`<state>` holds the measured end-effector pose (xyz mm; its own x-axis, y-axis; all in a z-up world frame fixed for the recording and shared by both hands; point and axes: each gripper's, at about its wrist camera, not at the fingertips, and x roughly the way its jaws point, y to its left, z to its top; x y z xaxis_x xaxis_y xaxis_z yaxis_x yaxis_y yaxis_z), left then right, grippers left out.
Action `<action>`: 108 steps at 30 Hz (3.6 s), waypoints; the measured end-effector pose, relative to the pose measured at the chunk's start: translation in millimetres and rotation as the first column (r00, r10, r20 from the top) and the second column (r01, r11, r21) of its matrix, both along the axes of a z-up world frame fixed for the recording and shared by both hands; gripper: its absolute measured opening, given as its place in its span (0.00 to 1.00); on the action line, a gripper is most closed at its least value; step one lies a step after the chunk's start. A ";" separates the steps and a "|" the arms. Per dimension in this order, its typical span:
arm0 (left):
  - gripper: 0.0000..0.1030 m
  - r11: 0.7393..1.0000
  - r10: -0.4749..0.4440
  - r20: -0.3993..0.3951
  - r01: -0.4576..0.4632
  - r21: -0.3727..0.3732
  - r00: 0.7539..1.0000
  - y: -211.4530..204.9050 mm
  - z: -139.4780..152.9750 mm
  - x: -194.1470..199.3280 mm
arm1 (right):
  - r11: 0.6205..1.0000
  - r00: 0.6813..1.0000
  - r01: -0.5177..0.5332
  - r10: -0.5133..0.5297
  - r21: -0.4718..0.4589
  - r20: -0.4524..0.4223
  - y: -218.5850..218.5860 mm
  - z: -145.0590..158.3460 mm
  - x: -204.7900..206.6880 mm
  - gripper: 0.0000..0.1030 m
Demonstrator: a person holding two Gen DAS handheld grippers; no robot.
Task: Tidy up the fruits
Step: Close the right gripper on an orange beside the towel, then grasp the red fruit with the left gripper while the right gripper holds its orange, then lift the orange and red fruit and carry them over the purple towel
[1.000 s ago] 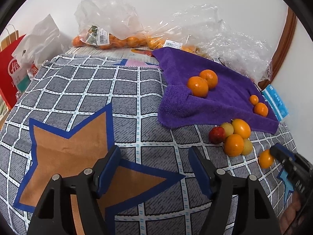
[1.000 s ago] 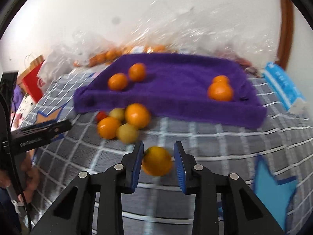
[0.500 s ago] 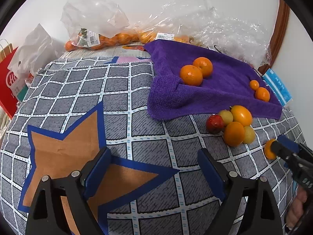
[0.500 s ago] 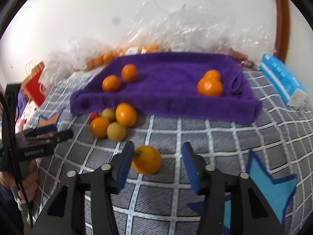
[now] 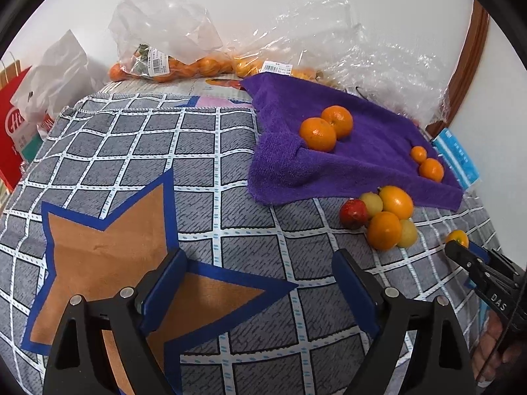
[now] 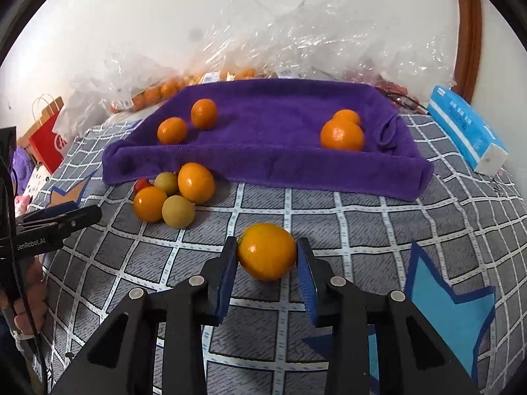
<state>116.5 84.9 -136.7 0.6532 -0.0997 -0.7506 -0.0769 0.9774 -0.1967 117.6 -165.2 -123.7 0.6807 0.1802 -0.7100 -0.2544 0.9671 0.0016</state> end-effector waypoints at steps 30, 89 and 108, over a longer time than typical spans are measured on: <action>0.45 0.990 -0.132 -0.035 0.131 -0.048 0.991 -52.6 3.1 44.4 | 0.996 1.000 0.018 -0.018 0.084 -0.004 -30.7 -1.5 15.1 0.34; 0.23 0.997 -0.055 0.148 0.064 -0.053 0.987 -52.9 75.0 83.1 | 0.997 0.986 0.016 -0.029 0.081 0.163 2.8 85.6 72.3 0.34; 0.23 0.989 0.013 0.135 0.008 -0.149 0.991 -35.2 44.2 117.8 | 0.998 0.990 0.029 -0.036 0.056 0.136 14.0 60.0 121.2 0.34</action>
